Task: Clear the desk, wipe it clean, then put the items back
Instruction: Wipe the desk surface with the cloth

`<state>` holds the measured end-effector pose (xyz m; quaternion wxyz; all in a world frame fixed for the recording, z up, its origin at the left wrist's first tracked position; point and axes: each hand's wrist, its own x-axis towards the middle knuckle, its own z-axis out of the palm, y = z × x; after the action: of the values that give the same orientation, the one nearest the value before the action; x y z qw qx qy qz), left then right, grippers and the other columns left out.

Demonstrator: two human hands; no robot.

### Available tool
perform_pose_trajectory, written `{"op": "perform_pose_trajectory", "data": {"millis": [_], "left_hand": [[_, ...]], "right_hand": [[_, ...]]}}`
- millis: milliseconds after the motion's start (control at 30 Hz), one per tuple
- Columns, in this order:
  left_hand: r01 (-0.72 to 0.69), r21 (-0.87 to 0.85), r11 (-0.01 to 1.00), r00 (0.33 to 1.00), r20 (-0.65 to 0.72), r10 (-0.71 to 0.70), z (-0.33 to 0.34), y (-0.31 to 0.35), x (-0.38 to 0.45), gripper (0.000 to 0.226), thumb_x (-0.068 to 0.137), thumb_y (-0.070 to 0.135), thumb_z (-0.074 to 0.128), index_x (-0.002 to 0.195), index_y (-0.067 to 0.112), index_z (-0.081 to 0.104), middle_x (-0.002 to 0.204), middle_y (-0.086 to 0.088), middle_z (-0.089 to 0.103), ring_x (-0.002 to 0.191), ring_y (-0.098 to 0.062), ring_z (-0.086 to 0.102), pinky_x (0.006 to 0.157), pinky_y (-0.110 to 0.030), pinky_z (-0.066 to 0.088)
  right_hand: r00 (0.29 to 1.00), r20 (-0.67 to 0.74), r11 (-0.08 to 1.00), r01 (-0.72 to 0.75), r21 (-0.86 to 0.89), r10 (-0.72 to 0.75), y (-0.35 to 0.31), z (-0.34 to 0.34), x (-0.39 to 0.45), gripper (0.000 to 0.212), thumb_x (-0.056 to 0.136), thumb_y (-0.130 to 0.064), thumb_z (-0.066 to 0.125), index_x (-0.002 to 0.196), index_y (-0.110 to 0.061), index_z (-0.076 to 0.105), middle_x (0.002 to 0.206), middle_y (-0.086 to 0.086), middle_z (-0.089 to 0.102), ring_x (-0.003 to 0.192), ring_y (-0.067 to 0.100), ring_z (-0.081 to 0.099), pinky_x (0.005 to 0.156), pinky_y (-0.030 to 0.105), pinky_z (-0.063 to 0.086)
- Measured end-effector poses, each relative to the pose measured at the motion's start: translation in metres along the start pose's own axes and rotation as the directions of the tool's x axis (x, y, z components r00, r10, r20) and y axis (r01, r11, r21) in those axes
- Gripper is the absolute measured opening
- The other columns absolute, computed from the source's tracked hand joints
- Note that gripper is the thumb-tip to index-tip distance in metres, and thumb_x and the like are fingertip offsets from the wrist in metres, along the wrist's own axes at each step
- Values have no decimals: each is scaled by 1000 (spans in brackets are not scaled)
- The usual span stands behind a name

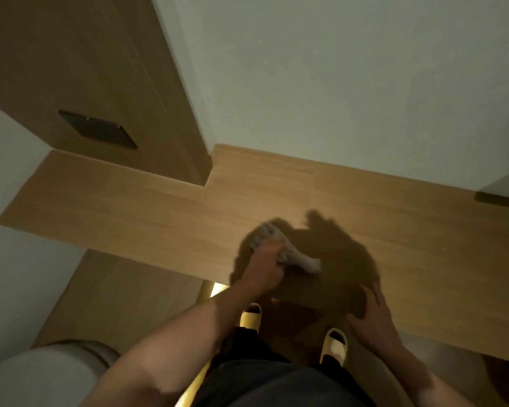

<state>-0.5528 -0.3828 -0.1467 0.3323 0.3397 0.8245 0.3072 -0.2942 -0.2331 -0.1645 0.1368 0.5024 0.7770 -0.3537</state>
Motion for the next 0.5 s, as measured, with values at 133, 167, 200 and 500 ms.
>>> {"op": "perform_pose_trajectory", "data": {"millis": [133, 167, 200, 500], "left_hand": [[184, 98, 978, 918, -372, -136, -44, -35, 2, 53, 90, -1, 56, 142, 10, 58, 158, -9, 45, 150, -31, 33, 127, -41, 19], [236, 138, 962, 908, -384, -168, -48, -40, -1, 51, 92, 0, 57, 142, 10, 57, 158, -11, 45, 149, -32, 35, 127, -43, 20], [290, 153, 945, 906, -361, -220, -45, -42, -6, 48, 93, 2, 57, 140, 11, 58, 156, -12, 47, 147, -34, 38, 126, -44, 24], [254, 152, 955, 963, -127, -236, 131, 58, -34, 58, 91, 8, 53, 146, 26, 49, 161, -4, 41, 156, -34, 18, 128, -42, 18]], "right_hand": [[999, -6, 999, 34, -33, -34, 32, -33, 11, 88, 89, -24, 76, 161, -27, 26, 172, -2, 3, 155, 29, 21, 119, 45, 34], [999, 24, 997, 45, -60, -44, 43, -41, 12, 88, 89, -25, 76, 161, -28, 25, 172, -3, 3, 155, 29, 20, 120, 45, 34], [997, 56, 996, 55, -70, -51, 54, -47, 13, 88, 89, -27, 76, 161, -28, 25, 172, -2, 3, 155, 28, 19, 121, 46, 33], [960, 235, 972, 188, -139, -152, 135, -85, 12, 93, 87, -40, 75, 163, -25, 24, 172, 1, 3, 157, 27, 14, 125, 44, 25]]}}
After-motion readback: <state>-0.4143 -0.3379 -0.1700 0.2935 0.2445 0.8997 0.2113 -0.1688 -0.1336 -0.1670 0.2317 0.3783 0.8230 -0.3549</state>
